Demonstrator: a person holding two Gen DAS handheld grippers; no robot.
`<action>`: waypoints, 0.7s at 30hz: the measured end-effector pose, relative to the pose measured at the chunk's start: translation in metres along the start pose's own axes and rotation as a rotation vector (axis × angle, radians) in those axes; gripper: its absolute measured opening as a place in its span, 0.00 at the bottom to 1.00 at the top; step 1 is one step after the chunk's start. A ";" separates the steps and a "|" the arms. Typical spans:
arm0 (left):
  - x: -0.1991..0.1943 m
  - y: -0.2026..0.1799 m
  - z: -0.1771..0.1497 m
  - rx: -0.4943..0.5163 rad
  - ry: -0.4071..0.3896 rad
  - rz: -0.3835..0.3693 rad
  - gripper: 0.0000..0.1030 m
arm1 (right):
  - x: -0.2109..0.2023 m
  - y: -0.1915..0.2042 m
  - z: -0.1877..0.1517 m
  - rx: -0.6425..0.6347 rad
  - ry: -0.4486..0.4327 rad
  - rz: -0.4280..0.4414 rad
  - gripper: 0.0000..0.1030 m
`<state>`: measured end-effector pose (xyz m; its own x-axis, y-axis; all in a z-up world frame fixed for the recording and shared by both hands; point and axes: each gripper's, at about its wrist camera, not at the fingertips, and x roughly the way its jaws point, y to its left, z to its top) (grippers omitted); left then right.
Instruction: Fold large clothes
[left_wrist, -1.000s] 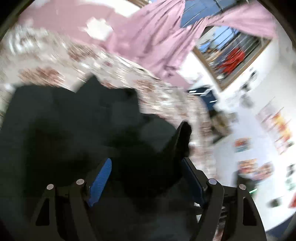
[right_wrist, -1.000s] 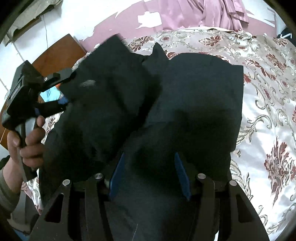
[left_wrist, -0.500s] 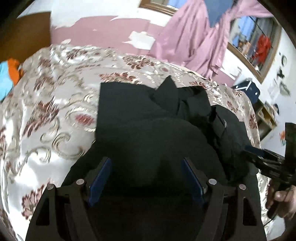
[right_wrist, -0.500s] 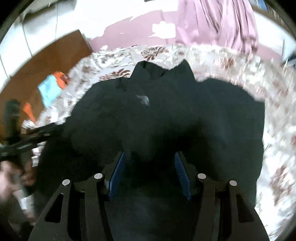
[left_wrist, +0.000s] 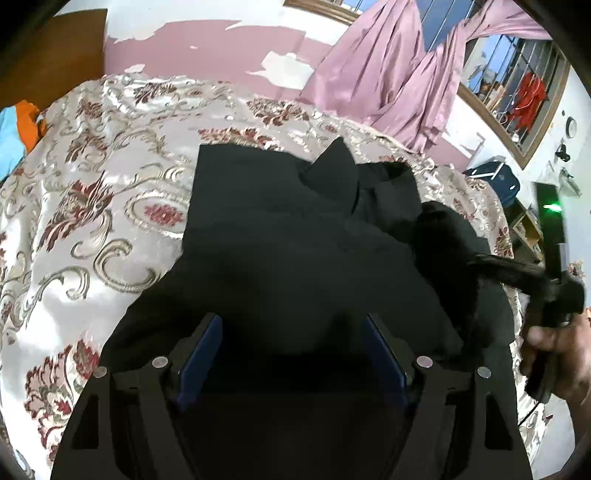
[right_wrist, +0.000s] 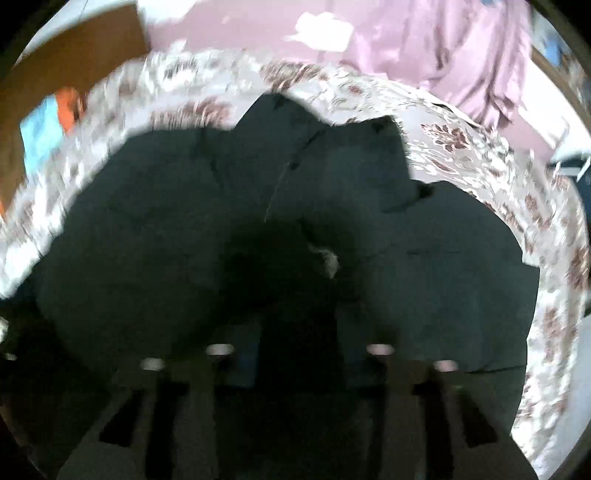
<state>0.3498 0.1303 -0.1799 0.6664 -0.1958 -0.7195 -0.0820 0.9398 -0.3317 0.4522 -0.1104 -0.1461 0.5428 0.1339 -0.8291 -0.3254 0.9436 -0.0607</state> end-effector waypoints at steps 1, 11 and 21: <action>0.000 -0.001 0.002 -0.002 -0.008 -0.005 0.74 | -0.012 -0.017 -0.003 0.053 -0.037 0.053 0.15; 0.016 -0.012 0.004 0.013 0.010 0.015 0.74 | -0.012 -0.183 -0.135 0.615 -0.099 0.426 0.17; 0.021 -0.012 0.022 0.045 0.006 0.037 0.75 | -0.036 -0.200 -0.113 0.590 -0.124 0.425 0.52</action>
<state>0.3808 0.1212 -0.1775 0.6593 -0.1618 -0.7342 -0.0730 0.9582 -0.2767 0.4100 -0.3385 -0.1670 0.5579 0.5243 -0.6433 -0.0756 0.8041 0.5897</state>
